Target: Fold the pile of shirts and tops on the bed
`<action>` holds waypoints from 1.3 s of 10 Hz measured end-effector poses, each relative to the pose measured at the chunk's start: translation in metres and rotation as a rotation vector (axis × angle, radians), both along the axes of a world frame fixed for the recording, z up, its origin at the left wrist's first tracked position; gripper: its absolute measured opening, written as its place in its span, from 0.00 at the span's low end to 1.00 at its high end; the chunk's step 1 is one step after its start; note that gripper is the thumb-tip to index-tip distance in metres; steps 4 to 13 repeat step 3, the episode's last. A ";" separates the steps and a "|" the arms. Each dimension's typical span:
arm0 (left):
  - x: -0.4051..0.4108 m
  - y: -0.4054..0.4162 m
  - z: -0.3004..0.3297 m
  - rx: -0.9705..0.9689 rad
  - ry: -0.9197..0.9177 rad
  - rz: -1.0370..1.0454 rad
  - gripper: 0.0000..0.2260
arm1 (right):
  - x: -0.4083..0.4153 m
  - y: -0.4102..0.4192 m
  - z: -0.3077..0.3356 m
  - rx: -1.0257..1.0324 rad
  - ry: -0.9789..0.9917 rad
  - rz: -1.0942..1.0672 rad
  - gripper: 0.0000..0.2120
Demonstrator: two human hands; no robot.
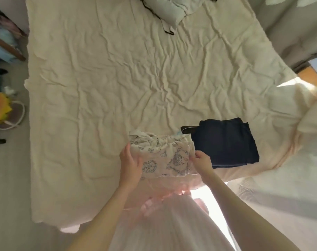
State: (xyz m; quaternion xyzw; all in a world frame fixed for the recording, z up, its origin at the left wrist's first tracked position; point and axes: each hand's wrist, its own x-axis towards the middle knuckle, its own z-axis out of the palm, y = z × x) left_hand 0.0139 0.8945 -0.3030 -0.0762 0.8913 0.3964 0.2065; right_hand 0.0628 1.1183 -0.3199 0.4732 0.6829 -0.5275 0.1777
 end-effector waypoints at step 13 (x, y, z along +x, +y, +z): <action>0.032 0.025 -0.029 -0.540 0.218 -0.662 0.38 | -0.015 0.019 0.026 -0.042 -0.042 0.034 0.09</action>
